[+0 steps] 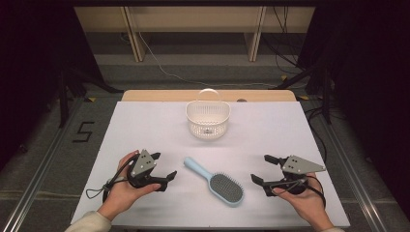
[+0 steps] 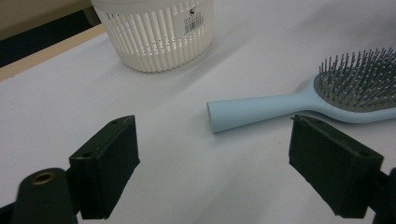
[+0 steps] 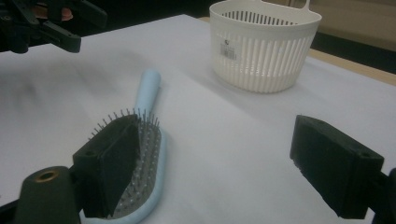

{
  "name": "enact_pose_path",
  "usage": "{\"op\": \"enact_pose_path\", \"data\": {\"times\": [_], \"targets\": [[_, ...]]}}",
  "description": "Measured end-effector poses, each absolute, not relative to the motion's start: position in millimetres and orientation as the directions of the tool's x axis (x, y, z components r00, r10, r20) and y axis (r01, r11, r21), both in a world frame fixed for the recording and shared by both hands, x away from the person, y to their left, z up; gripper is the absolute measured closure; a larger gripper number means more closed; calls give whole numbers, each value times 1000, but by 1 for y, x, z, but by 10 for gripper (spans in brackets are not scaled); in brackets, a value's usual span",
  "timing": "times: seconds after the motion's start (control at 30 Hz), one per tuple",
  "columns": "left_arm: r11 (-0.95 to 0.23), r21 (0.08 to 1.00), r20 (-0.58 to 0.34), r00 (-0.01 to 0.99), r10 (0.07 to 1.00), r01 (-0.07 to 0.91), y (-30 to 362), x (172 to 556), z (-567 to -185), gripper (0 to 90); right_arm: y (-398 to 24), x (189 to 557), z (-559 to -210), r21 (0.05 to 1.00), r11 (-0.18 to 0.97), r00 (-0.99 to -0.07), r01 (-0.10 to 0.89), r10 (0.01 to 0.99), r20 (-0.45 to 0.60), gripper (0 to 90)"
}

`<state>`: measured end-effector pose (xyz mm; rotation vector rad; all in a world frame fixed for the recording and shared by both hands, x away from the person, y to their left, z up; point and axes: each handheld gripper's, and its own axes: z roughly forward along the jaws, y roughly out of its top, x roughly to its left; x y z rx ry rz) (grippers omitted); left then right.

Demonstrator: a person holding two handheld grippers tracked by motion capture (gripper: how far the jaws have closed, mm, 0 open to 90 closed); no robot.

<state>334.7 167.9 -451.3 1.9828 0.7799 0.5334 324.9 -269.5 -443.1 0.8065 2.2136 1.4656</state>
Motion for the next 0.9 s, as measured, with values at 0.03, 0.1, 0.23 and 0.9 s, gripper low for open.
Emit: {"op": "enact_pose_path", "data": {"times": [0.03,0.1,0.23,0.9], "targets": [[-386,870,62,708,704,308,168,335,-451,153,-270,325,-443,919,297,-770,258,638,10,167],[-392,868,68,710,701,304,167,334,-451,156,-271,325,-443,920,295,-769,256,640,9,166],[-394,867,69,709,702,306,167,334,-452,160,-272,324,-443,921,294,-765,255,644,6,165],[-353,880,42,688,725,319,156,342,-447,514,-271,326,-445,918,294,-762,266,647,13,167]]}}
